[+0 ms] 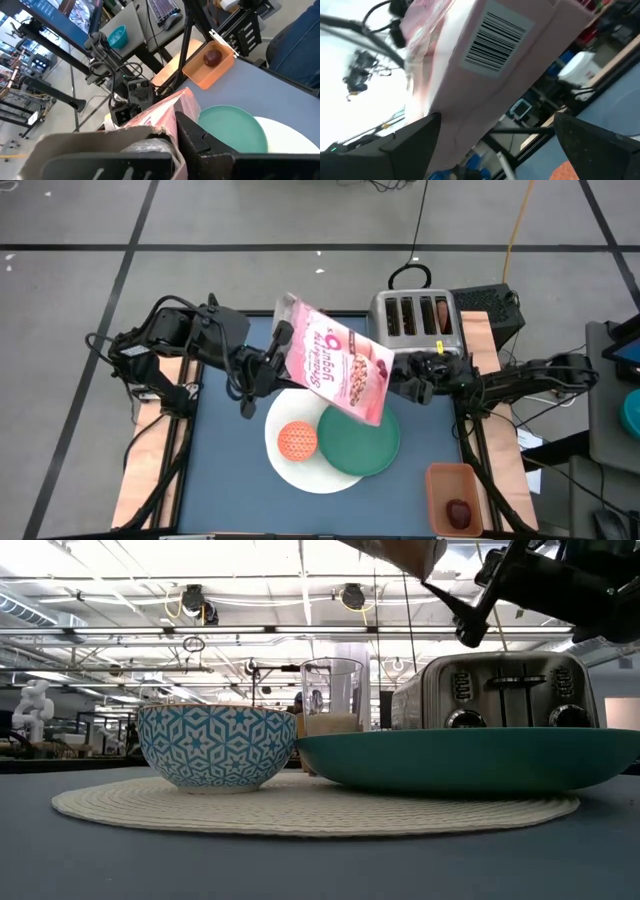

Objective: Arrange a breakfast setting
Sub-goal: Pour the cereal into the orange bowl

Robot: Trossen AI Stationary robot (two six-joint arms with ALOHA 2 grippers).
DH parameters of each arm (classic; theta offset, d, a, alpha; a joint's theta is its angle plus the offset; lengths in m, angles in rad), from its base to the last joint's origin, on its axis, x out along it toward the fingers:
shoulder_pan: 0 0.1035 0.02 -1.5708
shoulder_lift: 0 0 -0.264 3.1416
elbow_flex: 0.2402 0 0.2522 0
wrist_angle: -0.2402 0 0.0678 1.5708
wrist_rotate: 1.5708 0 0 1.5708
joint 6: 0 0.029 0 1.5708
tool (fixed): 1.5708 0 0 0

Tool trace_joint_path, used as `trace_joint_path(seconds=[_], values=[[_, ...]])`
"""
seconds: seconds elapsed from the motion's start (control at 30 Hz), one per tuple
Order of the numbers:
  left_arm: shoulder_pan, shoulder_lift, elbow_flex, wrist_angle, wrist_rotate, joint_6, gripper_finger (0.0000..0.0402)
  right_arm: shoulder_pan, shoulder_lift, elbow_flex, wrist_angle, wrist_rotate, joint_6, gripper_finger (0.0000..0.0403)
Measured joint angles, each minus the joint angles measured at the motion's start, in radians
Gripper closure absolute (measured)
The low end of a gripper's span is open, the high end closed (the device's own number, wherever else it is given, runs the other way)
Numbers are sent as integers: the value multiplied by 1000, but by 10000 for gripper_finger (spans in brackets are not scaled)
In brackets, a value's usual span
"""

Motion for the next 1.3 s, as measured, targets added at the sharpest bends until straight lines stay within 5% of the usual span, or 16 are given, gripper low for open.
trace_joint_path(seconds=[0.9,1.3], values=[[0,5,-1,-5,-7,-6,401,-1,-72,3,94,-185,-121,18],[4,9,-4,-10,-38,-37,401,-2,-71,6,168,-177,-82,18]])
